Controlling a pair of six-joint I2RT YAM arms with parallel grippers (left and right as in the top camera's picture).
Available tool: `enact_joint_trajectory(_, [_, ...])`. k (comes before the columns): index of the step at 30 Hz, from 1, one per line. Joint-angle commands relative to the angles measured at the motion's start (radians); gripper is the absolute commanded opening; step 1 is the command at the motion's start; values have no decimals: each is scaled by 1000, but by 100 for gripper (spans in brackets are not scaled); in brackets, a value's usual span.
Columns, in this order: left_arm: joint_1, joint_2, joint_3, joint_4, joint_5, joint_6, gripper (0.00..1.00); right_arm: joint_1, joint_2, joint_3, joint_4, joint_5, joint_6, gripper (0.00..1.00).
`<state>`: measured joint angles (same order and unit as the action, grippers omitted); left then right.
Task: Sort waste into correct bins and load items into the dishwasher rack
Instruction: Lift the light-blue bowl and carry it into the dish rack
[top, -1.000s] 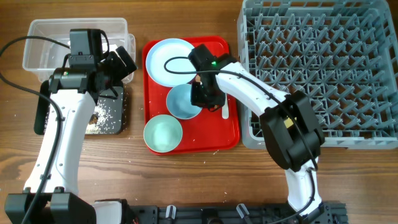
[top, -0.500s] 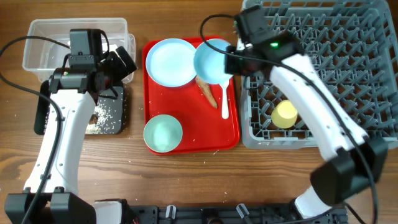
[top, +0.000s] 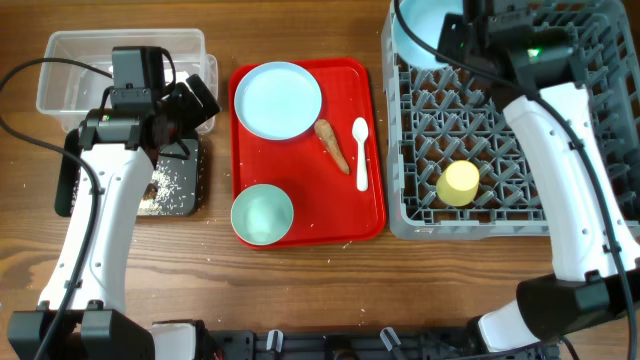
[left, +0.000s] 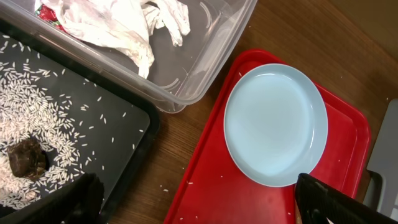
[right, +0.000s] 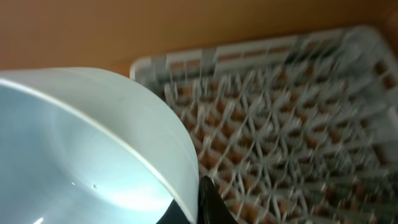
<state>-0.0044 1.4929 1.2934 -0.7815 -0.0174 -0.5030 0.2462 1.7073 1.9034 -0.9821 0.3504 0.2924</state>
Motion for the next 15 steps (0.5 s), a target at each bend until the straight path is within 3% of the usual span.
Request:
enact_joint_trajectory(1, [3, -8, 14, 2, 1, -6, 100, 2, 21, 41, 64, 195, -32, 4])
enact_joint_trajectory(7, [4, -8, 14, 2, 1, -6, 100, 1, 163, 39, 211, 498, -114, 4])
enact_joint_trajectory(12, [4, -8, 14, 2, 1, -6, 100, 3, 331, 39, 338, 551, -162, 5])
enact_joint_trajectory(15, [4, -8, 14, 2, 1, -6, 100, 3, 413, 39, 412, 680, -164, 4])
